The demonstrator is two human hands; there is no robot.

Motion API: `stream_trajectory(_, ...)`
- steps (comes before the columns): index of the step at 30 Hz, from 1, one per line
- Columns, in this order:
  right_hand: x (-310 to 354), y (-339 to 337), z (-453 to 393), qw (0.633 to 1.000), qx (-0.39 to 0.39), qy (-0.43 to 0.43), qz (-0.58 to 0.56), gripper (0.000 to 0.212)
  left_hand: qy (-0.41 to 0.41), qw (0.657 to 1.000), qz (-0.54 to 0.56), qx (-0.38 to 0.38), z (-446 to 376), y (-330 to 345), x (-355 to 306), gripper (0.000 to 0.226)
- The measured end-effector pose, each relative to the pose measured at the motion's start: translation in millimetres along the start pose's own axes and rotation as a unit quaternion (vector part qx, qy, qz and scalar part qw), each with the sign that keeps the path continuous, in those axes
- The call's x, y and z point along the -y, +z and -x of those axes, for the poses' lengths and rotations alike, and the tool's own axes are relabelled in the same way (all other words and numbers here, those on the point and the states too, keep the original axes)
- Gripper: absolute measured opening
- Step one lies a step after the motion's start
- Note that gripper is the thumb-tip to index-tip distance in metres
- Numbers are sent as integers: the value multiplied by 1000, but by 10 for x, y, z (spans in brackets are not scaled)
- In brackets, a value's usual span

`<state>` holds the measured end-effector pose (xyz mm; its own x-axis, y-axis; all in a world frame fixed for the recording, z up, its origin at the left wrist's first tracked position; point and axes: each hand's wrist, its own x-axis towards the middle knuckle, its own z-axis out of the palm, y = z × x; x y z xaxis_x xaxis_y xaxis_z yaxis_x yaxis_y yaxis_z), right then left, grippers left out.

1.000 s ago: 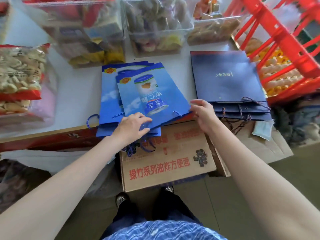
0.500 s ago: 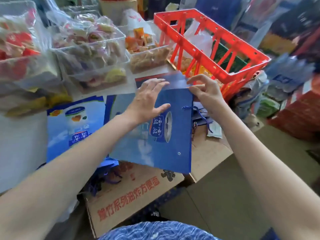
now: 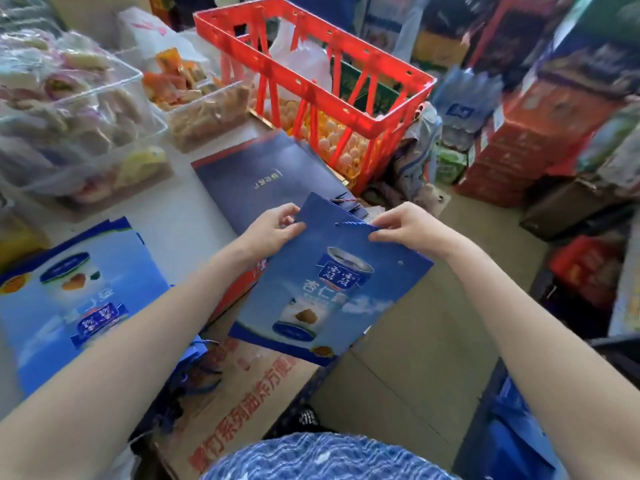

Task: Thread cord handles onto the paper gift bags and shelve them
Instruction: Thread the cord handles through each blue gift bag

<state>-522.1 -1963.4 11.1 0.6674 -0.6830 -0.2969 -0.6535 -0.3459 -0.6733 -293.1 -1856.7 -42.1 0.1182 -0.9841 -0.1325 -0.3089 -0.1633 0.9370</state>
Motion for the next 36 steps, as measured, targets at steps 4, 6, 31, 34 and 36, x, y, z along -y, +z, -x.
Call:
stream_trajectory(4, 86, 190, 11, 997, -14, -28, 64, 13, 59, 971, -220, -74, 90, 132, 128, 46)
stream_trajectory(6, 171, 335, -12, 995, -5, -44, 87, 15, 208, 906, -346, -126, 166, 127, 108, 53)
stream_trajectory(31, 342, 1095, 35, 936, -86, -247, 235, 40, 140, 960, -226, -86, 871, -87, 379, 6)
stream_trajectory(34, 308, 1107, 154, 913, -130, -282, 264, 24, 111, 944, -291, -106, 849, -105, 345, 8)
stream_trajectory(36, 218, 1066, 238, 938, -112, -217, 245, 20, 103, 932, -335, -90, 853, -105, 360, 10)
